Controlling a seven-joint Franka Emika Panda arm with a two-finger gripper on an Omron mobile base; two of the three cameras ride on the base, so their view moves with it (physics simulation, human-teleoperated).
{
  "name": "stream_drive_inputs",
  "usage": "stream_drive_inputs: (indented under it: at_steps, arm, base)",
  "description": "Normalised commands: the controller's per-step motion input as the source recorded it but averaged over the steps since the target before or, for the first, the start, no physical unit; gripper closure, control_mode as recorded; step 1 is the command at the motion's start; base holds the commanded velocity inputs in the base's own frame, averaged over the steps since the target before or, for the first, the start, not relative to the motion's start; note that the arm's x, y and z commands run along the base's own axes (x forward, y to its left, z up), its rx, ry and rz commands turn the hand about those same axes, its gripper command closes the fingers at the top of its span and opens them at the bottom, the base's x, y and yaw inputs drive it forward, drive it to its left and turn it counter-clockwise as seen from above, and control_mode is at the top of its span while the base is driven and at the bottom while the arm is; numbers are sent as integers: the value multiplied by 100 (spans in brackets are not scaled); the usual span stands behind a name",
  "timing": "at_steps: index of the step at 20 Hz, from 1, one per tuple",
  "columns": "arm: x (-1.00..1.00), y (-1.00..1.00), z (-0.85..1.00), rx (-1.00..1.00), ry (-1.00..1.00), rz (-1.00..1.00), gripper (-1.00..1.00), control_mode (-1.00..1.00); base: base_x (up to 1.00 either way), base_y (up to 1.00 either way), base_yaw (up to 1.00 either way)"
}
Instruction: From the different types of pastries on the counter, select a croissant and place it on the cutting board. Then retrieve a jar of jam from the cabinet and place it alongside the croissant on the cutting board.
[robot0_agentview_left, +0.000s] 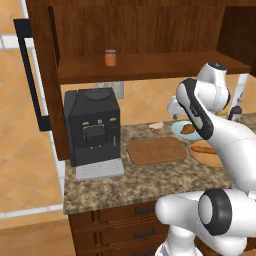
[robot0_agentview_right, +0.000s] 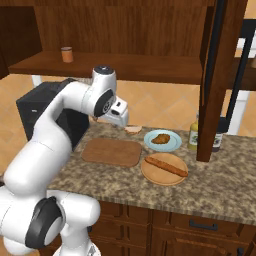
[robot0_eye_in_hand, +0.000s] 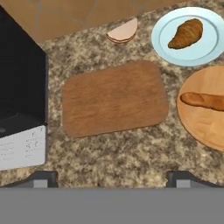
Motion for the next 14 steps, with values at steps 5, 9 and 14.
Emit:
stream_drive_inputs:
  at_steps: [5, 9, 14]
  arm:
    - [16, -11, -17, 5, 0, -1, -100, -100]
    - [43, -21, 0, 0, -1, 0, -100, -100]
    - [47, -39, 0, 0, 1, -12, -100, -100]
  base:
    - [0, 0, 0]
    - [0, 0, 0]
    - [0, 0, 0]
